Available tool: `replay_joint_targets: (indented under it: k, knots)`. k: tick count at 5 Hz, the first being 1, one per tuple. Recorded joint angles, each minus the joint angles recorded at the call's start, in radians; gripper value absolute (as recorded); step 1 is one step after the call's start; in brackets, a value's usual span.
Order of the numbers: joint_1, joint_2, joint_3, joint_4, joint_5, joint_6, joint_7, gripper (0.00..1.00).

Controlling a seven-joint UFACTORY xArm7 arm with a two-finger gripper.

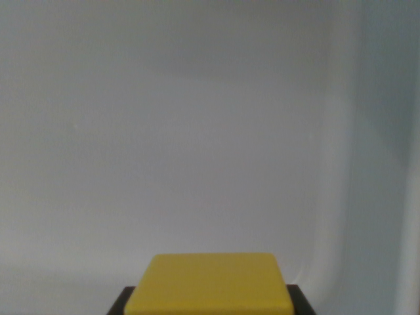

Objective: Pick yellow cube

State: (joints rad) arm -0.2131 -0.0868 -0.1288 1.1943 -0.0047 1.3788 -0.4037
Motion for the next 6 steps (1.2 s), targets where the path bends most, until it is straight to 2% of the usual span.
replay_joint_targets:
  k: [1,2,3,6]
  knots:
    - [0.0006,-0.014,0.000,0.018,-0.0025,0.032,0.002,1.00]
    - [0.0006,-0.014,0.000,0.018,-0.0025,0.032,0.002,1.00]
    - [0.0010,-0.026,0.000,0.034,-0.0046,0.060,0.004,1.00]
    - [0.0014,-0.035,-0.001,0.047,-0.0063,0.082,0.005,1.00]
